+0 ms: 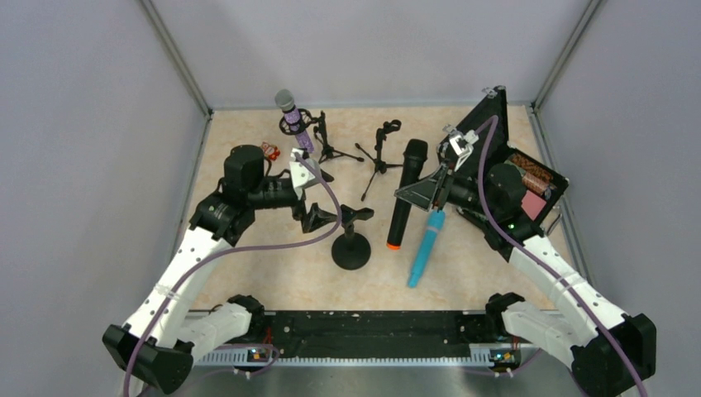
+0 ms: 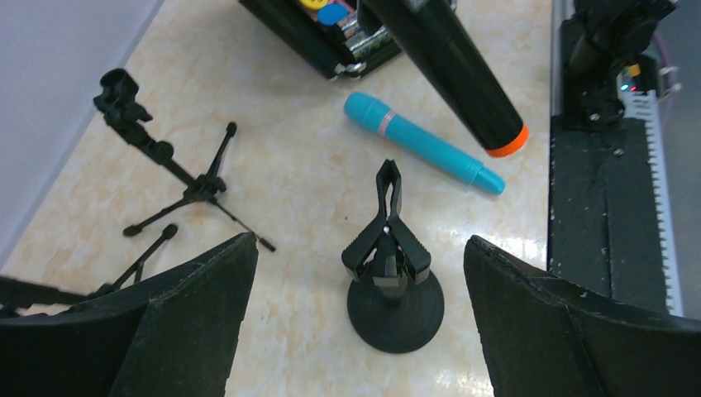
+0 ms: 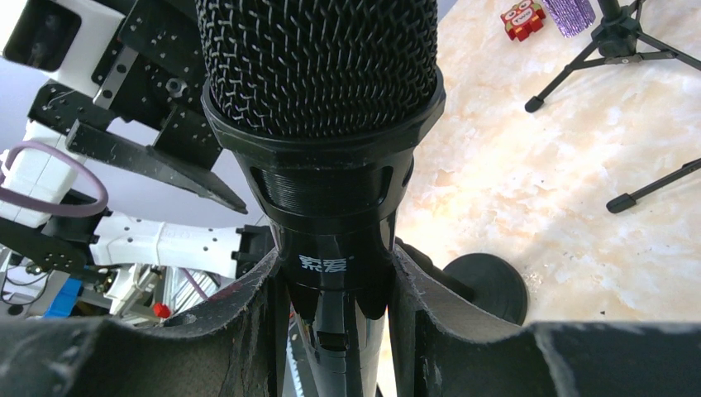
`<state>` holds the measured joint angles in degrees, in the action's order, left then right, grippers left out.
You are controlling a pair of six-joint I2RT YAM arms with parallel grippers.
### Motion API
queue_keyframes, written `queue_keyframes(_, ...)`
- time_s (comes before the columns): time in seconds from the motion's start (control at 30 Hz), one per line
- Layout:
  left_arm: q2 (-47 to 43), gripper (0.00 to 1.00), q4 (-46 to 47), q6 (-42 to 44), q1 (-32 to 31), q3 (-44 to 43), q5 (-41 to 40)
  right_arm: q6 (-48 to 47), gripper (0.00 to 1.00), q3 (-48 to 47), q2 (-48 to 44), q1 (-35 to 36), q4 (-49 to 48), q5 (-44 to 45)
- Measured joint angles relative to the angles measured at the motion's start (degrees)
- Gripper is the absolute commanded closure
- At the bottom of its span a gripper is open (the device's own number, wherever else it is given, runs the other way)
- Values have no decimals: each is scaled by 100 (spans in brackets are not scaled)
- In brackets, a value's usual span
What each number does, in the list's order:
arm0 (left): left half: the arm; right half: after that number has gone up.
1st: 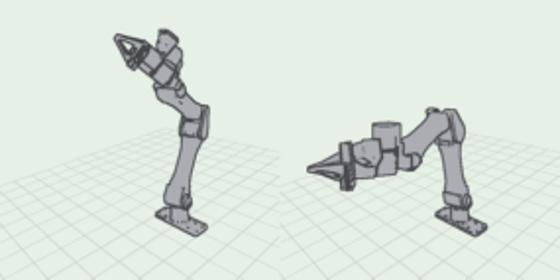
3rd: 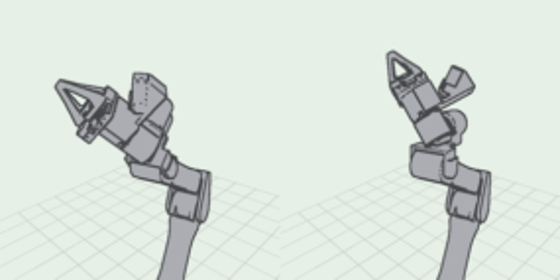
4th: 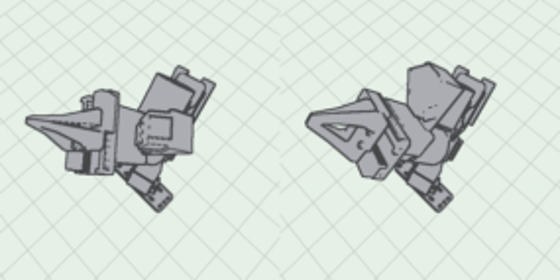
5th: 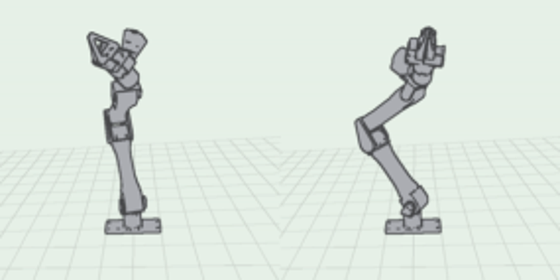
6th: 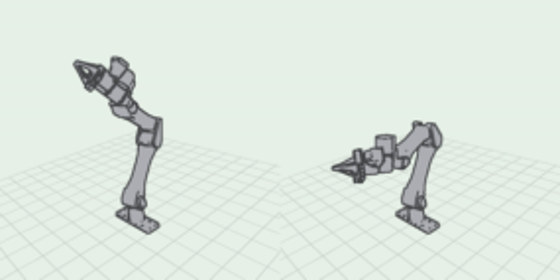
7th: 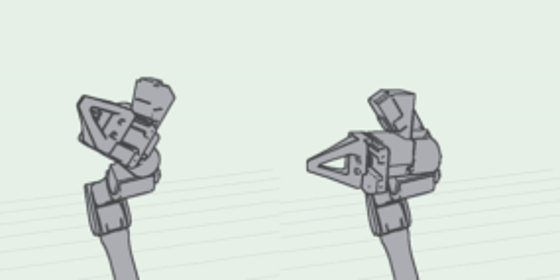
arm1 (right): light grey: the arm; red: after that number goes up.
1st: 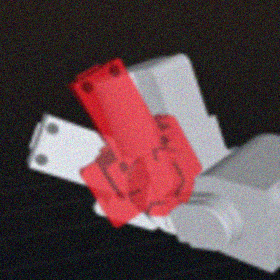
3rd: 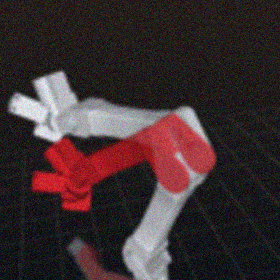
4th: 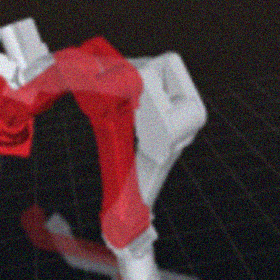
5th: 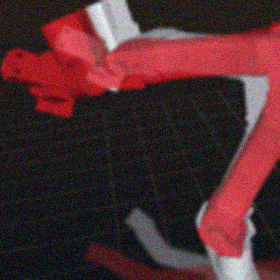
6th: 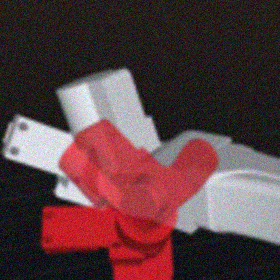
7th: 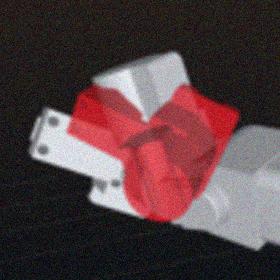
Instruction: Attach the microphones to the stand
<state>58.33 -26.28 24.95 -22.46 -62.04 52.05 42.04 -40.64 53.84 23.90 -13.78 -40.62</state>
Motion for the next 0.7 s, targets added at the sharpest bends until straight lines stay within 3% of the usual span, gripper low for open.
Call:
queue_keyframes(0.2,391,1,1191,-588,116,350,732,-90,100,-151,79,0,24,4)
queue_keyframes(0.4,428,1,2122,-1119,116,1097,750,-551,100,-695,221,0,411,94)
queue_keyframes(0.7,181,1,2894,-1419,116,1515,774,-1200,100,-990,269,0,785,568)
